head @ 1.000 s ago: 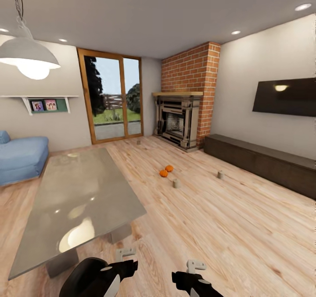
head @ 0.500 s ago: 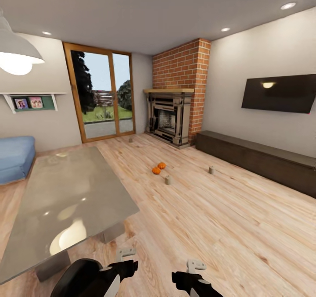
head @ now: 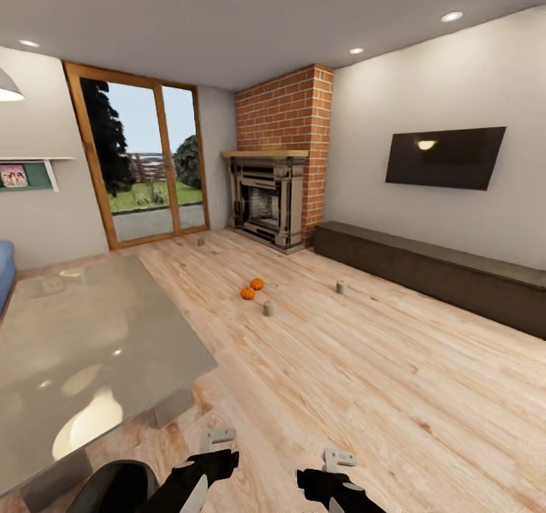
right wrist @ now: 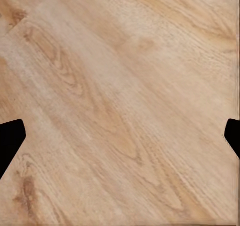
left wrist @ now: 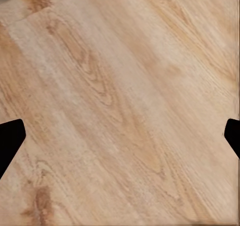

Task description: Place each of the two pumpkins and all three candles from the living room inside a cabinet in the living room (use any cabinet), then make sure every cabinet is closed, and position the cauldron so it is next to a table in the living room.

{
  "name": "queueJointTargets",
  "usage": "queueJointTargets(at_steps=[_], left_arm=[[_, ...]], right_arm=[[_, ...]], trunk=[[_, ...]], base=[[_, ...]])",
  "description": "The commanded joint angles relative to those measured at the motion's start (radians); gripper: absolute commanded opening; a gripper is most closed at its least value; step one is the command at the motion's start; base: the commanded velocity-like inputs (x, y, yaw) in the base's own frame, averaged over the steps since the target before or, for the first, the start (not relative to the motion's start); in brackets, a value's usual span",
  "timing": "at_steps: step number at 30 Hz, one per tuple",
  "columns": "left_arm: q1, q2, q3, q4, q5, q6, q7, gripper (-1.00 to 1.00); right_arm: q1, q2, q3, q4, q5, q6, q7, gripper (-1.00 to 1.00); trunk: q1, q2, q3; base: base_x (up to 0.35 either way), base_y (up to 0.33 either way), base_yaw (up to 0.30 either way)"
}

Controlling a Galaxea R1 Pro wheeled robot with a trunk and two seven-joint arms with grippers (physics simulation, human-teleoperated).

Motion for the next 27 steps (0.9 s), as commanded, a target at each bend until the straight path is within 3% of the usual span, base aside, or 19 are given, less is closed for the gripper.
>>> queueJointTargets(at_steps=[1, 27], left_arm=[[0.000, 0.001, -0.008, -0.003, 0.011, 0.005, 0.008, 1.00], [0.000, 0.005, -0.001, 0.020, 0.016, 0.006, 0.019, 1.00]], right_arm=[[0.000, 0.000, 0.007, -0.001, -0.009, 0.003, -0.006, 1.00], [0.000, 0.000, -0.001, -0.001, -0.017, 0.003, -0.007, 1.00]], trunk=[[0.000, -0.001, -0.002], [0.000, -0.001, -0.011]], base=[[0.000, 0.000, -0.249], [0.000, 0.000, -0.254]])
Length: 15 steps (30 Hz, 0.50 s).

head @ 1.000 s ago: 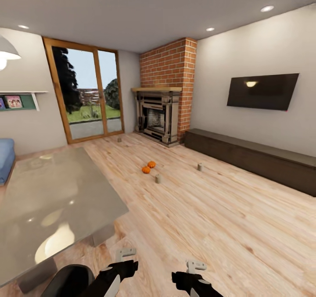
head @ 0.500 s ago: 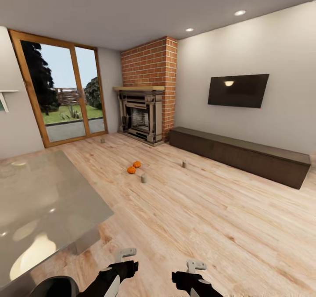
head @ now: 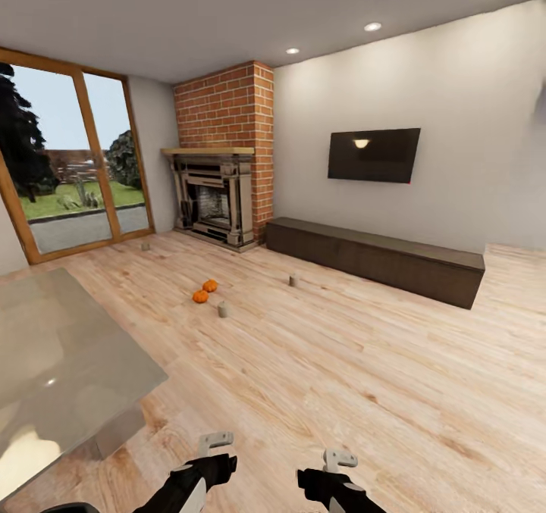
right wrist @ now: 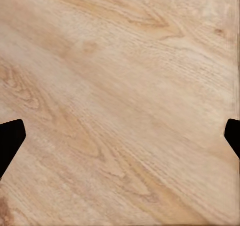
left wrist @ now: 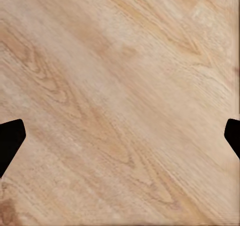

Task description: Place each of the two pumpkins and all three candles from the living room inside a cabinet in the living room (use any cabinet), then make sure every cabinet is closed, and position the cauldron so it is next to a table in the living room.

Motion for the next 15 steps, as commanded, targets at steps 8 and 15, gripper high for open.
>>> queueJointTargets(at_steps=[8, 15], left_arm=[[0.000, 0.012, -0.006, 0.001, 0.011, 0.006, 0.015, 1.00], [0.000, 0.012, 0.017, 0.002, 0.016, 0.005, 0.115, 1.00]], right_arm=[[0.000, 0.000, 0.008, 0.000, -0.030, -0.030, -0.008, 1.00], [0.000, -0.001, 0.008, 0.001, -0.031, -0.046, -0.012, 1.00]], trunk=[[0.000, -0.001, -0.004], [0.000, -0.001, -0.006]], base=[[0.000, 0.000, -0.255], [0.000, 0.000, -0.255]])
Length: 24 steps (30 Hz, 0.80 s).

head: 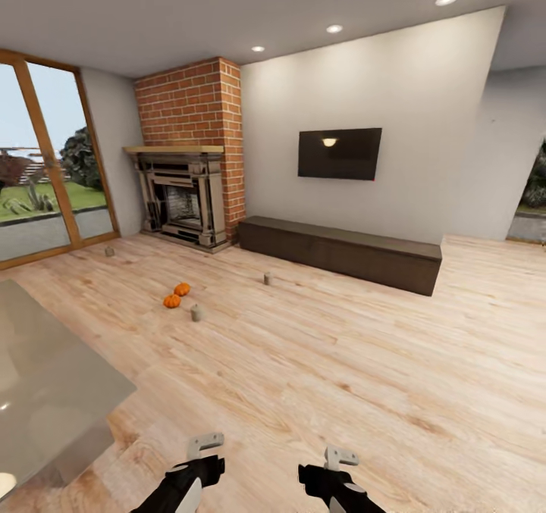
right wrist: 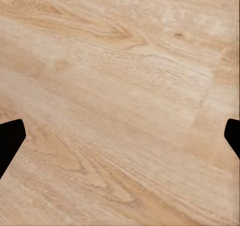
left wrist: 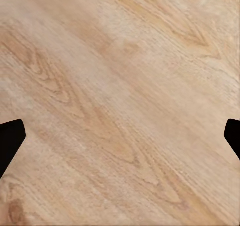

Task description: Place each of the two pumpkins and all three candles from the living room inside a cabinet in the living room (use any cabinet), then make sure every cabinet is closed, and position the cauldron so it is next to a table in the living room.

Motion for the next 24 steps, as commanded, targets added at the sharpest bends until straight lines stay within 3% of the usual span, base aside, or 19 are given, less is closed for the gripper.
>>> queueJointTargets(at_steps=[1, 10, 24], left_arm=[[0.000, 0.001, -0.003, -0.003, 0.010, 0.004, 0.014, 1.00], [0.000, 0.002, 0.002, -0.007, 0.008, -0.006, 0.016, 1.00], [0.000, 0.002, -0.002, -0.002, 0.005, -0.037, 0.010, 1.00]], right_arm=[[-0.001, 0.000, 0.007, 0.001, -0.009, -0.006, -0.005, 1.00], [-0.001, 0.002, 0.008, 0.000, -0.043, -0.020, -0.004, 1.00], [-0.001, 0.002, 0.009, 0.000, -0.046, -0.021, -0.004, 1.00]], trunk=[[0.000, -0.001, -0.001], [0.000, -0.001, -0.005], [0.000, -0.001, -0.005]], base=[[0.000, 0.000, -0.255], [0.000, 0.000, -0.255], [0.000, 0.000, -0.255]])
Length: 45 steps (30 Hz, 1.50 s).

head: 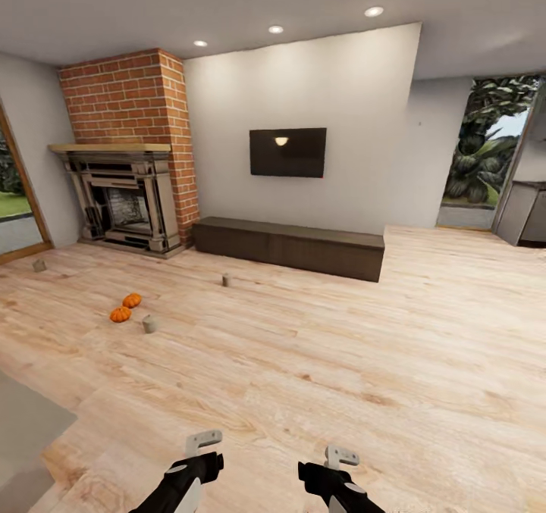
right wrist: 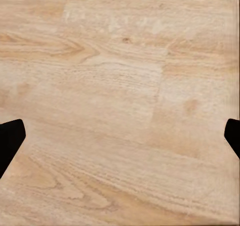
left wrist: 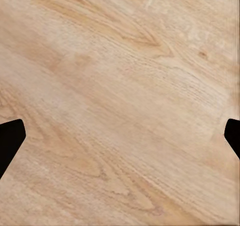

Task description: Place each of the two pumpkins and all three candles from the living room inside a cabinet in the living room (use any cabinet), then make sure every cabinet is closed, and position the cauldron so it is next to a table in the living room.

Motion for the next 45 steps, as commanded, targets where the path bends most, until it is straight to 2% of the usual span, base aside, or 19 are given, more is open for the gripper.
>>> queueJointTargets(at_steps=[1, 12, 45], left_arm=[[0.000, 0.001, -0.005, -0.003, 0.010, 0.005, 0.008, 1.00], [0.000, 0.001, -0.010, -0.002, 0.008, 0.003, 0.009, 1.00], [0.000, 0.001, -0.012, -0.002, 0.008, 0.002, 0.009, 1.00]], right_arm=[[-0.001, 0.000, 0.007, 0.001, -0.009, -0.003, -0.005, 1.00], [-0.001, 0.000, 0.007, 0.001, -0.013, -0.008, -0.005, 1.00], [-0.001, 0.000, 0.008, 0.001, -0.014, -0.009, -0.004, 1.00]], trunk=[[0.000, -0.001, -0.001], [0.000, -0.001, -0.009], [0.000, -0.001, -0.060]], base=[[0.000, 0.000, -0.256], [0.139, 0.000, -0.196], [0.144, -0.007, -0.087]])
